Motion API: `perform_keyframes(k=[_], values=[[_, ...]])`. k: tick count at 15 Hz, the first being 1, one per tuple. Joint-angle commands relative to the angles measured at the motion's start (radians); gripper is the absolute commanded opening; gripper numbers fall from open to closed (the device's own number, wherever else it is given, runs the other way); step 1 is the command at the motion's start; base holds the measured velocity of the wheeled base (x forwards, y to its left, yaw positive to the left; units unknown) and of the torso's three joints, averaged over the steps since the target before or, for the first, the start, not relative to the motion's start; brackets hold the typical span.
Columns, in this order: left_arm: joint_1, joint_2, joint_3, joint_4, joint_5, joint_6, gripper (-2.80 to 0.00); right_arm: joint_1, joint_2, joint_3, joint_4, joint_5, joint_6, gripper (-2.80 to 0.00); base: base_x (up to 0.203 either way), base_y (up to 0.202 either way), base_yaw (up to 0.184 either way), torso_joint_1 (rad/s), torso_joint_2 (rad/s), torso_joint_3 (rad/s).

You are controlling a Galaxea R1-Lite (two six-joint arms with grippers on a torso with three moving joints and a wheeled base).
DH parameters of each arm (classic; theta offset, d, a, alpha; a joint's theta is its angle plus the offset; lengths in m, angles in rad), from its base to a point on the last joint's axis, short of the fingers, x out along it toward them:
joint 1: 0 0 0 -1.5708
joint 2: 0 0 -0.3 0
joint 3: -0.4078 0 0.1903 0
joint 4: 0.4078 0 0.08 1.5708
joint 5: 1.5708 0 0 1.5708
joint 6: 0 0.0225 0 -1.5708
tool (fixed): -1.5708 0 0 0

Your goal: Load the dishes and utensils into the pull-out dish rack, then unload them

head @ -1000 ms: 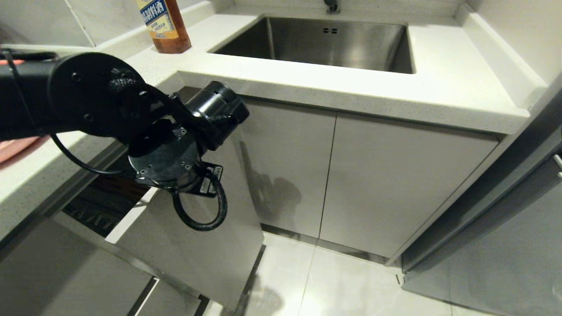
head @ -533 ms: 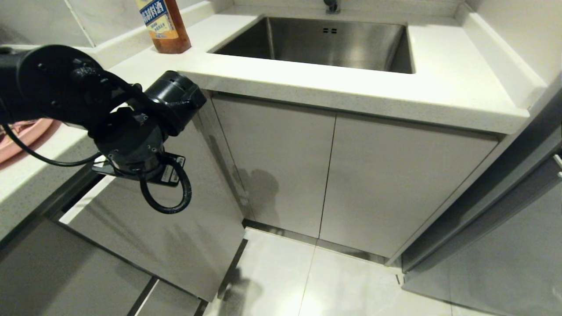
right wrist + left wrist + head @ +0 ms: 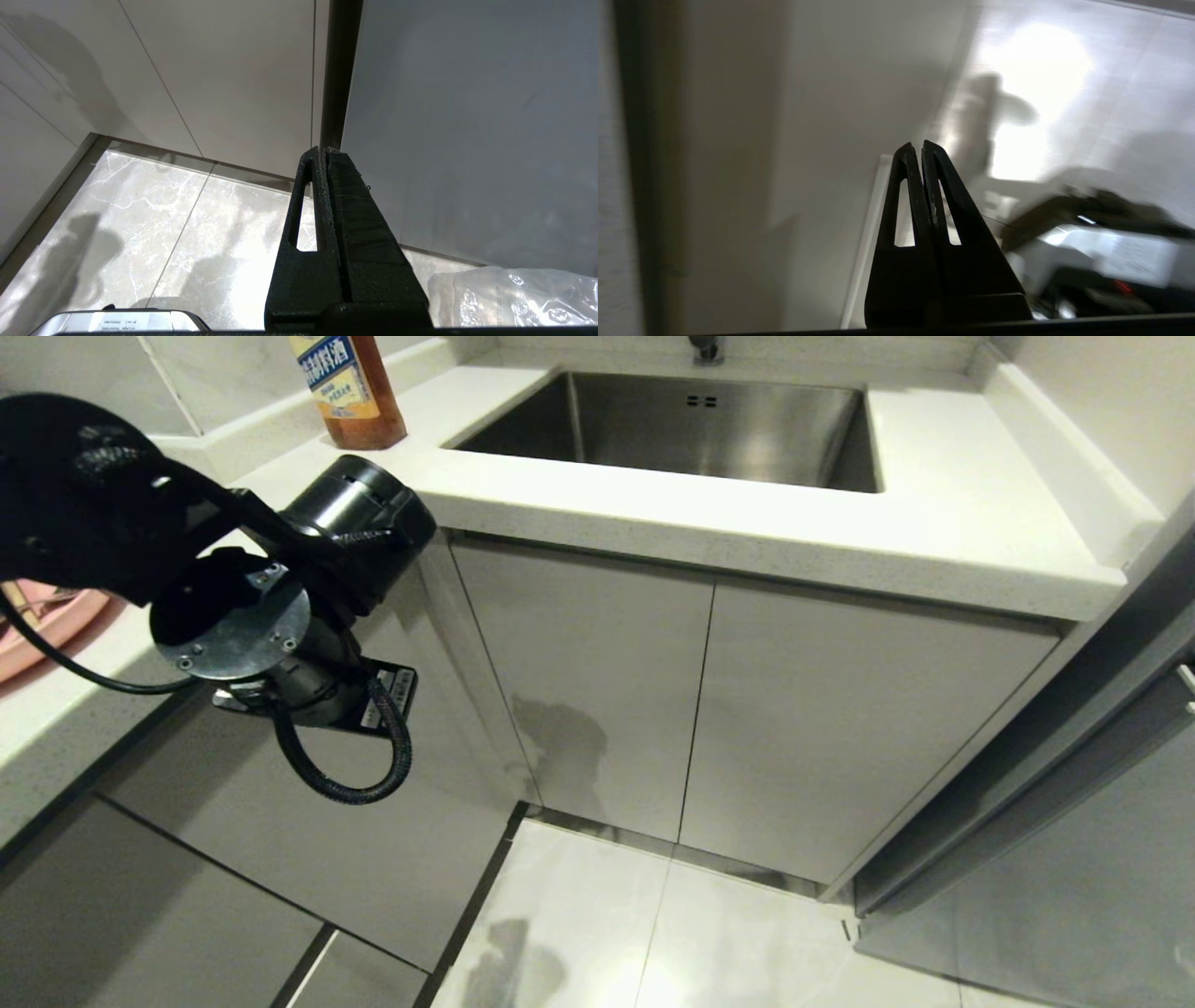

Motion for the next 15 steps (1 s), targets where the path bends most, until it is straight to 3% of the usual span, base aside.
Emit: perform_keyframes(k=[1, 8, 12, 15], values=[[-0.017, -0.049, -0.008, 0.005, -0.064, -0.001, -2.8, 0.001, 0.0, 0.002, 0.0, 0.0, 0.0, -2.8, 0.0, 0.0, 0.0, 0.0, 0.0, 0.0], [-0.01, -0.29, -0.069, -0.072, -0.328, -0.003, -2.8, 0.001, 0.0, 0.002, 0.0, 0.0, 0.0, -2.8, 0.0, 0.0, 0.0, 0.0, 0.0, 0.0], [0.028, -0.466, -0.062, -0.14, -0.353, 0.0, -2.8, 0.001, 0.0, 0.003, 0.0, 0.0, -0.001, -2.8, 0.0, 0.0, 0.0, 0.0, 0.0, 0.0], [0.159, -0.629, -0.053, -0.154, -0.356, 0.015, -2.8, 0.001, 0.0, 0.002, 0.0, 0.0, 0.0, -2.8, 0.0, 0.0, 0.0, 0.0, 0.0, 0.0]])
